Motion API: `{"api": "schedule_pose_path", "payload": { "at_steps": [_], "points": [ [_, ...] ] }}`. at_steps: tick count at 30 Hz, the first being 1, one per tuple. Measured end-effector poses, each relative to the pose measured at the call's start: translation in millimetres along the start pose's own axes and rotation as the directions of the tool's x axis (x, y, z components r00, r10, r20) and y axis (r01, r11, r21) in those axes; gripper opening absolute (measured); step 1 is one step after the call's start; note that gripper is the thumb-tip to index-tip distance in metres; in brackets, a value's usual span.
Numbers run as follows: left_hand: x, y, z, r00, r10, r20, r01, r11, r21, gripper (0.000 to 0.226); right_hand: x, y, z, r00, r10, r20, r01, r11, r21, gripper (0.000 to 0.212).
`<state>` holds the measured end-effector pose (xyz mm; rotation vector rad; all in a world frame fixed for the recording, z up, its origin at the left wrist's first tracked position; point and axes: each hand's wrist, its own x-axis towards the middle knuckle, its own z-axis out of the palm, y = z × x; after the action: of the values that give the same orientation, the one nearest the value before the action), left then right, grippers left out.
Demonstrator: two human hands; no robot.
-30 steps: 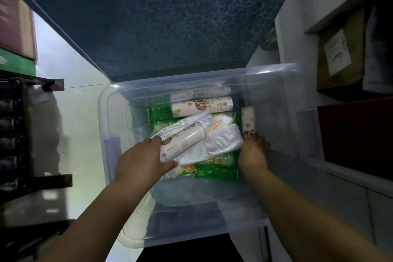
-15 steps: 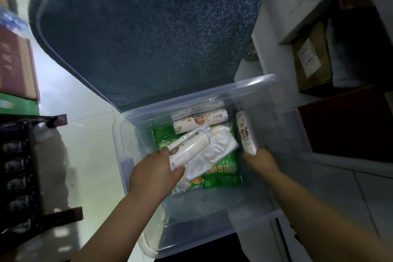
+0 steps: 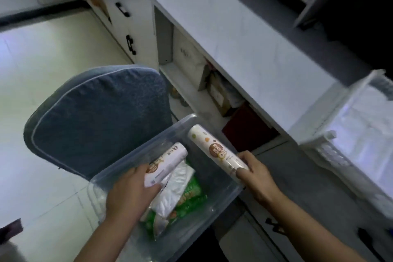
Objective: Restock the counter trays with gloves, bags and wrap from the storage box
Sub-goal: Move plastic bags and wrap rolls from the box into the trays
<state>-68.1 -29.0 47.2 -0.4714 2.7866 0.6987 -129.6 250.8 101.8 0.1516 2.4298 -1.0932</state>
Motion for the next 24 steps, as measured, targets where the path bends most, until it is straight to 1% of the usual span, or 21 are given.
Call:
{"api": "schedule_pose_path", "payload": {
  "at_steps": [3, 6, 8, 10, 12, 14, 15, 18, 21, 23, 24],
  "points": [
    [-2, 38, -17, 0.996, 0.076, -0.040, -0.078, 0.996, -0.049, 0.051, -31, -3, -39, 0.995, -0.050, -0.082, 0.055, 0.997, 0.062, 0.029],
    [-6, 84, -31, 0.976, 0.186, -0.110, -0.199, 0.972, -0.122, 0.049, -62, 4, -77, 0.981, -0.082, -0.177, 0.103, 0.988, 0.112, 0.040],
    [-9, 116, -37, 0.942, 0.299, -0.154, -0.314, 0.946, -0.084, 0.051, -81, 15, -102, 0.962, -0.084, -0.260, 0.124, 0.982, 0.143, 0.040],
    [-12, 147, -42, 0.892, 0.416, -0.178, -0.424, 0.906, -0.004, 0.053, -101, 29, -127, 0.934, -0.066, -0.352, 0.133, 0.977, 0.169, 0.040],
    [-17, 177, -42, 0.843, 0.504, -0.190, -0.501, 0.863, 0.066, 0.055, -121, 45, -151, 0.894, -0.025, -0.447, 0.119, 0.975, 0.185, 0.041],
    [-26, 209, -40, 0.802, 0.562, -0.202, -0.555, 0.826, 0.097, 0.057, -141, 65, -175, 0.851, 0.018, -0.525, 0.111, 0.971, 0.213, 0.043],
    [-30, 226, -37, 0.784, 0.587, -0.203, -0.580, 0.808, 0.098, 0.058, -151, 75, -188, 0.833, 0.043, -0.552, 0.115, 0.962, 0.248, 0.042],
    [-48, 276, -25, 0.751, 0.636, -0.179, -0.637, 0.769, 0.060, 0.059, -183, 110, -228, 0.781, 0.110, -0.615, 0.147, 0.924, 0.352, 0.025],
    [-69, 327, -7, 0.704, 0.690, -0.170, -0.688, 0.721, 0.081, 0.058, -218, 155, -271, 0.749, 0.130, -0.649, 0.158, 0.917, 0.366, 0.026],
    [-82, 359, 7, 0.677, 0.717, -0.166, -0.718, 0.693, 0.064, 0.058, -242, 191, -299, 0.736, 0.167, -0.656, 0.149, 0.905, 0.397, 0.021],
    [-88, 373, 15, 0.663, 0.730, -0.167, -0.733, 0.678, 0.053, 0.057, -253, 211, -311, 0.737, 0.183, -0.650, 0.133, 0.904, 0.406, 0.022]
  ]
}}
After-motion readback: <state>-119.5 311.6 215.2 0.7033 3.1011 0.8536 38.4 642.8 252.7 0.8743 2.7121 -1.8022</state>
